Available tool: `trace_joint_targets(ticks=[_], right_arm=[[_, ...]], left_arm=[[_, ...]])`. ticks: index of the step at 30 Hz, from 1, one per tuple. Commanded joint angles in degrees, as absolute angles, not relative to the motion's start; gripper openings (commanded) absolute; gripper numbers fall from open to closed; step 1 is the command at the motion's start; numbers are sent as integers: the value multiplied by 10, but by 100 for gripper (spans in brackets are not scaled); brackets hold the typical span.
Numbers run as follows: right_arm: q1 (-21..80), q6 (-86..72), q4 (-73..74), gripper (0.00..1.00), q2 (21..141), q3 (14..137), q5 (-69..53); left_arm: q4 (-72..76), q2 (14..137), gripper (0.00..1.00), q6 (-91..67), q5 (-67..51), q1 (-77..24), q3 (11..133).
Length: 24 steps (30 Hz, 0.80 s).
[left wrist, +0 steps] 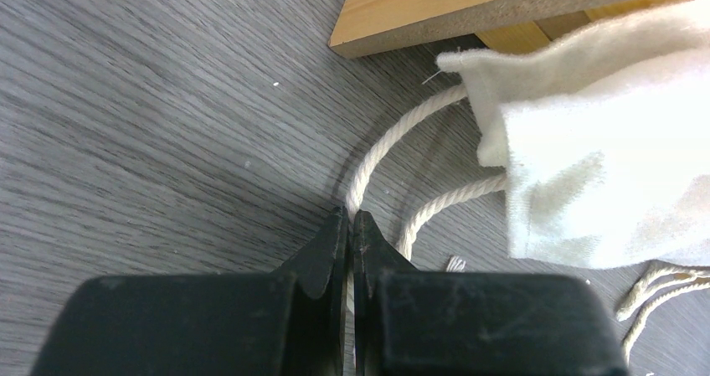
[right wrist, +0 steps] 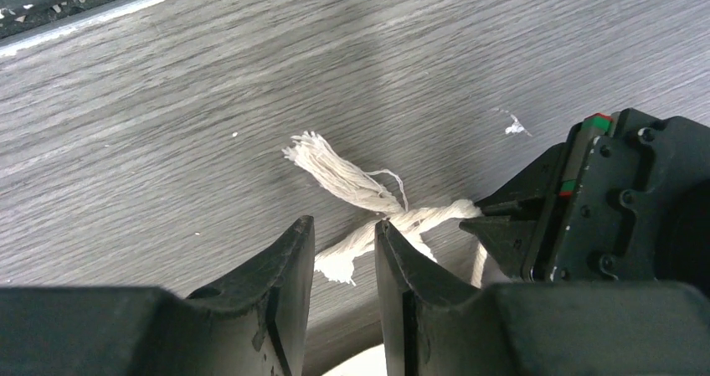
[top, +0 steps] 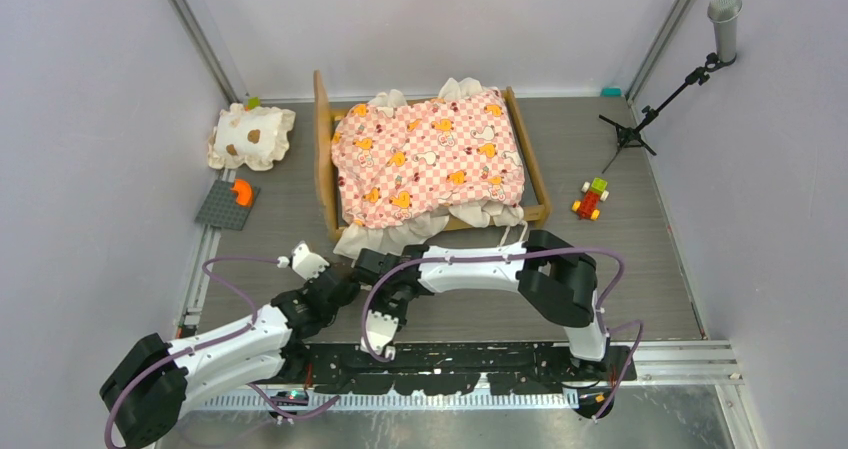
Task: Set up the pet bed
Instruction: Tie the ropes to the bed frame.
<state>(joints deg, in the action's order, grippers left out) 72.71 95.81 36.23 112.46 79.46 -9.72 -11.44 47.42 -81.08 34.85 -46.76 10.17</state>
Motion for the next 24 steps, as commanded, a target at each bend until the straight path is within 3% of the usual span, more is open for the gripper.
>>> trace_joint_targets(ticks=[1, 24], right_arm=[[731, 971, 351, 38, 1137, 816, -91], [730, 968, 355, 38, 1168, 828, -128]], left_arm=[[-119, 479, 0, -819, 350, -468, 106], [-149, 463, 0, -842, 354, -468, 98]])
